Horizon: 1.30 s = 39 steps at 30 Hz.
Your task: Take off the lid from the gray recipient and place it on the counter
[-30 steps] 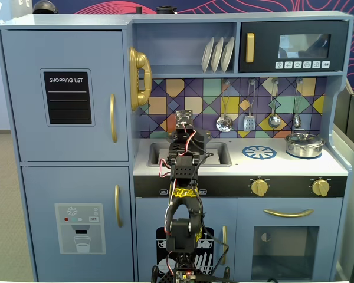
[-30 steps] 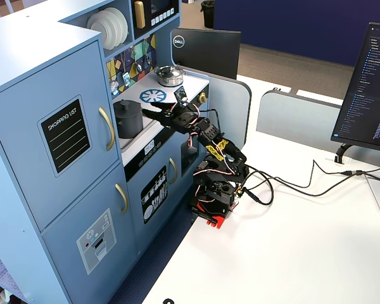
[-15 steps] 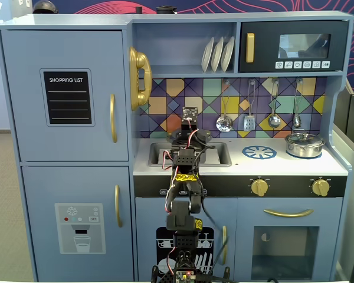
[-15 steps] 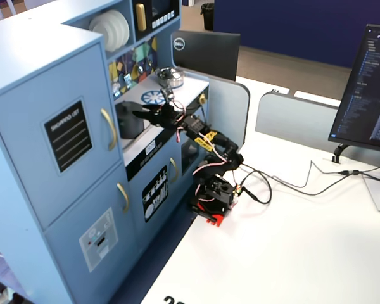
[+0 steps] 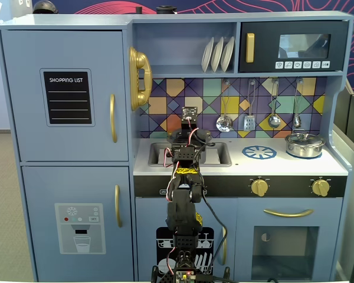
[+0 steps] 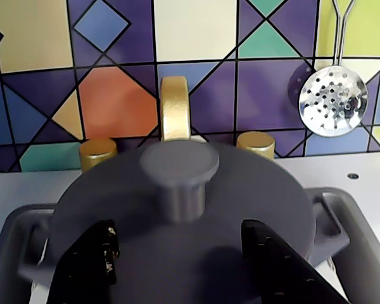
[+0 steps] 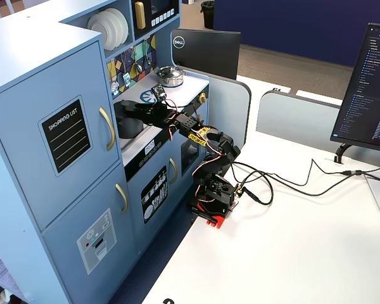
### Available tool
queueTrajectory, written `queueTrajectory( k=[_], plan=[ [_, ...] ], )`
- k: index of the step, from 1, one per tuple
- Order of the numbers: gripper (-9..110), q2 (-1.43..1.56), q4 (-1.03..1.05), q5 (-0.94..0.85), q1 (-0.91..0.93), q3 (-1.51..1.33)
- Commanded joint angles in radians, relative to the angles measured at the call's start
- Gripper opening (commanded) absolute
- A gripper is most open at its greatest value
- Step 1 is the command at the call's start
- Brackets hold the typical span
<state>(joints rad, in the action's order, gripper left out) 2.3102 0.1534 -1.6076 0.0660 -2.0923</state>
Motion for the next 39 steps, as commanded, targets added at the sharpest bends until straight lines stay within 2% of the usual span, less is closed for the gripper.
queueTrajectory(
  k=[1,17,19,23,39],
  plan=[
    [17,-0.034,-0.043,-0.012,-0.008,0.086],
    [16,-0.198,-0.106,-0.028,-0.035,0.193],
    [13,-0.215,-0.115,-0.023,-0.037,0.204],
    [0,-0.238,-0.120,-0.031,-0.043,0.225],
    [0,-0.198,-0.163,-0.012,-0.043,0.258]
  ],
)
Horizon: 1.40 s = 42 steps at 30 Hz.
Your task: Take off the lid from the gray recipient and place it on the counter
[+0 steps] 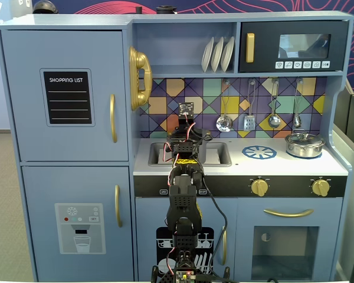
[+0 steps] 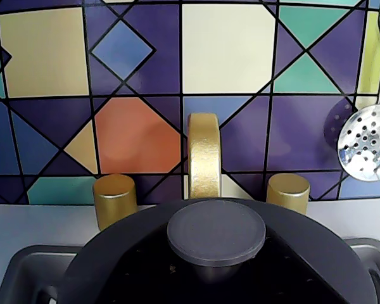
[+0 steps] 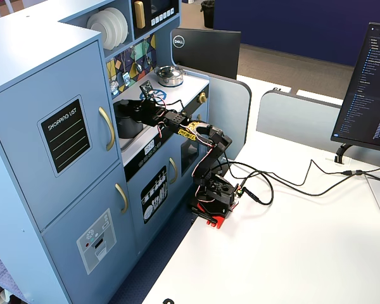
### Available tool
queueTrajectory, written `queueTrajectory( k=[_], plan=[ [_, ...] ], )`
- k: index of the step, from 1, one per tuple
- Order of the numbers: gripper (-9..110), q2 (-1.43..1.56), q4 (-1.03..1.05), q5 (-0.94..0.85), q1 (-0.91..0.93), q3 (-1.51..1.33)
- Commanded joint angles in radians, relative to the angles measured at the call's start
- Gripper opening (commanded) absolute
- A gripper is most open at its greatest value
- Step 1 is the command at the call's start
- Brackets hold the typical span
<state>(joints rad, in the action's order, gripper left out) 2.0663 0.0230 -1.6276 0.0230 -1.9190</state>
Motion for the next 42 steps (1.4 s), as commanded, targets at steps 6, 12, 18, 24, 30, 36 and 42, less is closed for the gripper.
queueTrajectory(
  k=[6,12,18,24,30,36,42],
  plan=[
    [0,0.058,-0.014,0.009,0.017,0.123],
    [0,0.067,-0.012,0.003,0.064,0.143],
    [0,0.080,-0.026,0.015,0.224,0.147],
    [0,0.098,-0.017,0.054,0.402,0.144],
    [0,0.103,-0.074,0.071,0.517,0.048],
    [0,0.066,-0.212,0.077,0.551,-0.084],
    [0,-0.020,-0.305,0.078,0.557,-0.147]
  ],
)
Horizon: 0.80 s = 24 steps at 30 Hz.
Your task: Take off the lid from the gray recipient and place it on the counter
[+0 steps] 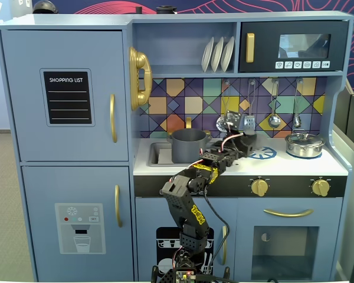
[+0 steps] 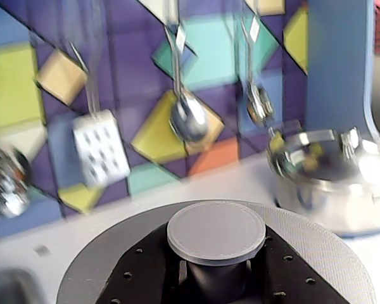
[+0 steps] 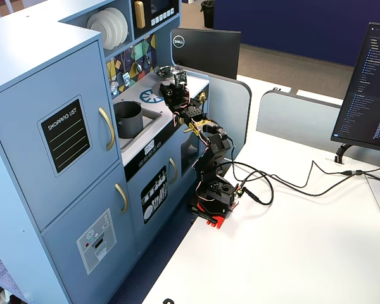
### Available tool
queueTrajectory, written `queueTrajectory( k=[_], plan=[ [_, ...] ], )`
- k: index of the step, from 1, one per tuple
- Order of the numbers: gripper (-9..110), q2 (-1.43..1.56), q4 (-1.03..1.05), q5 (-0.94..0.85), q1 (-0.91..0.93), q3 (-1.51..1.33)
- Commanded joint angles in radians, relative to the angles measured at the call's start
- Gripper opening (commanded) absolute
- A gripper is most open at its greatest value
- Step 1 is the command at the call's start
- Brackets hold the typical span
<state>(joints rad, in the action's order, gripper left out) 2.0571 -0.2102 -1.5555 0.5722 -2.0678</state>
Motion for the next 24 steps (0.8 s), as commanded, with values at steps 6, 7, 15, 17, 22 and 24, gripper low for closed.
queueTrajectory(
  k=[6,7,15,17,22,24],
  plan=[
    [0,-0.081,-0.121,0.009,0.008,-0.014],
    [0,-0.092,-0.129,0.009,0.008,-0.015],
    [0,-0.153,-0.155,0.011,0.011,-0.028],
    [0,-0.166,-0.161,0.009,0.011,-0.031],
    [0,-0.209,-0.183,0.003,0.008,-0.025],
    [0,-0.229,-0.192,0.000,0.008,-0.020]
  ],
)
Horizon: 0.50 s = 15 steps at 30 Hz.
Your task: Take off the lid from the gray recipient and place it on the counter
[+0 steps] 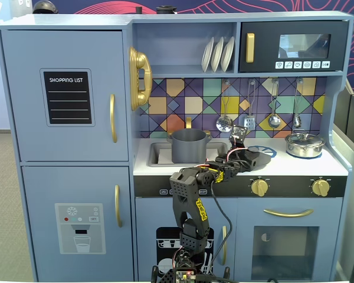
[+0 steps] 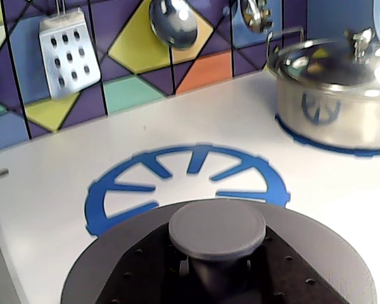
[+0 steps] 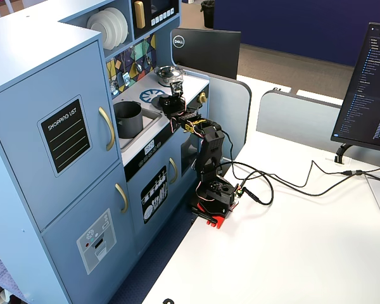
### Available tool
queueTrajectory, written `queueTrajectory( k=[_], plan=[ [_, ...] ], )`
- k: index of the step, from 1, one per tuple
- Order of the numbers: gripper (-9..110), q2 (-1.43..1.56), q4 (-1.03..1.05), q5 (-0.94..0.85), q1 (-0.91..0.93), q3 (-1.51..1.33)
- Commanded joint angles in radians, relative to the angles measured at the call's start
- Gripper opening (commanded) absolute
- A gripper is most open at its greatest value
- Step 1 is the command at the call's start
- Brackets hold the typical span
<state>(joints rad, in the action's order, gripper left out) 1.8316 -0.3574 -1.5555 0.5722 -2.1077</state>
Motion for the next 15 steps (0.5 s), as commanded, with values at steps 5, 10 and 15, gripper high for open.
queueTrajectory(
  k=[5,10,15],
  plan=[
    [0,-0.041,-0.069,-0.012,0.003,0.023],
    [6,-0.051,-0.091,-0.017,0.005,0.017],
    [22,-0.029,-0.095,-0.025,0.018,-0.002]
  ],
)
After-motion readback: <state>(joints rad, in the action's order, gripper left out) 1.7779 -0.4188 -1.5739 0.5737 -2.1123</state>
